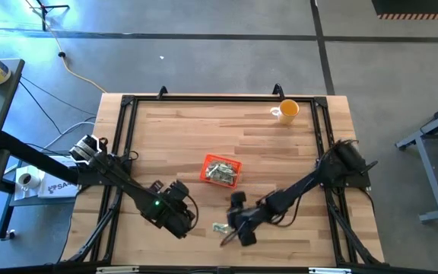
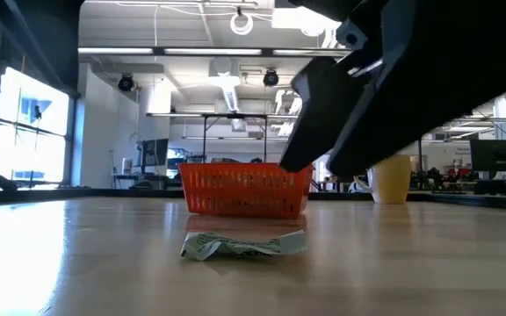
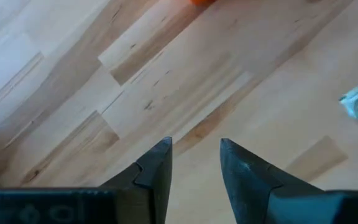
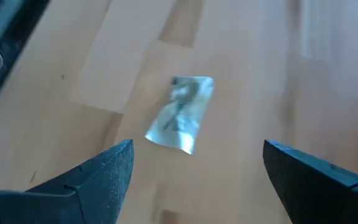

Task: Pick and place Stevia / Truvia into bins
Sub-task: Put the stevia packet into the orange bin

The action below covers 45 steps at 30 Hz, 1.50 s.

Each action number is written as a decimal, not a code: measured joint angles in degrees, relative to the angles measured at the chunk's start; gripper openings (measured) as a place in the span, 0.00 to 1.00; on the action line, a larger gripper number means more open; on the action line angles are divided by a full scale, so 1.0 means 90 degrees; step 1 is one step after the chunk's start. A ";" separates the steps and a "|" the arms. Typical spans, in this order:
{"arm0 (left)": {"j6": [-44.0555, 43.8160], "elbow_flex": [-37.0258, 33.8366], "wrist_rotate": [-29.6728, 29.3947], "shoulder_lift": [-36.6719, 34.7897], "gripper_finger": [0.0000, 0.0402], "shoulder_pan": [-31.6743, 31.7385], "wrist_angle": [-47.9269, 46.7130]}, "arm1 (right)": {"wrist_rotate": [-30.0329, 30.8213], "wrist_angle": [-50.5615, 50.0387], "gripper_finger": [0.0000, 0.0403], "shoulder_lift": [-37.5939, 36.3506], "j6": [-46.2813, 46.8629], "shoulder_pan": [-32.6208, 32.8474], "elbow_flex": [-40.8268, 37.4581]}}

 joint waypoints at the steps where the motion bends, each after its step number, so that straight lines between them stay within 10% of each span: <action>1: 0.0026 -0.0046 0.0032 0.0000 0.42 -0.0004 0.0003 | 0.0095 -0.0056 0.86 0.0171 -0.0034 0.0067 0.0160; 12: 0.0906 -0.0191 0.0530 0.0002 0.41 -0.0035 -0.0172 | 0.0433 -0.0775 0.76 0.1532 0.1212 0.0092 0.1557; 27: 0.0188 -0.1538 0.0759 -0.0976 0.41 -0.0553 0.0747 | 0.0100 -0.1945 0.03 0.1380 0.1717 -0.0252 0.1747; 37: -0.0992 -0.4513 0.0004 -0.2853 0.41 -0.0898 0.4518 | 0.1040 -0.3852 0.01 0.0353 0.1332 -0.1132 0.2891; 45: 0.0177 -0.4832 -0.0337 -0.2975 0.41 -0.0386 0.5427 | -0.0117 -0.4227 0.14 0.0356 0.0601 -0.2469 0.2730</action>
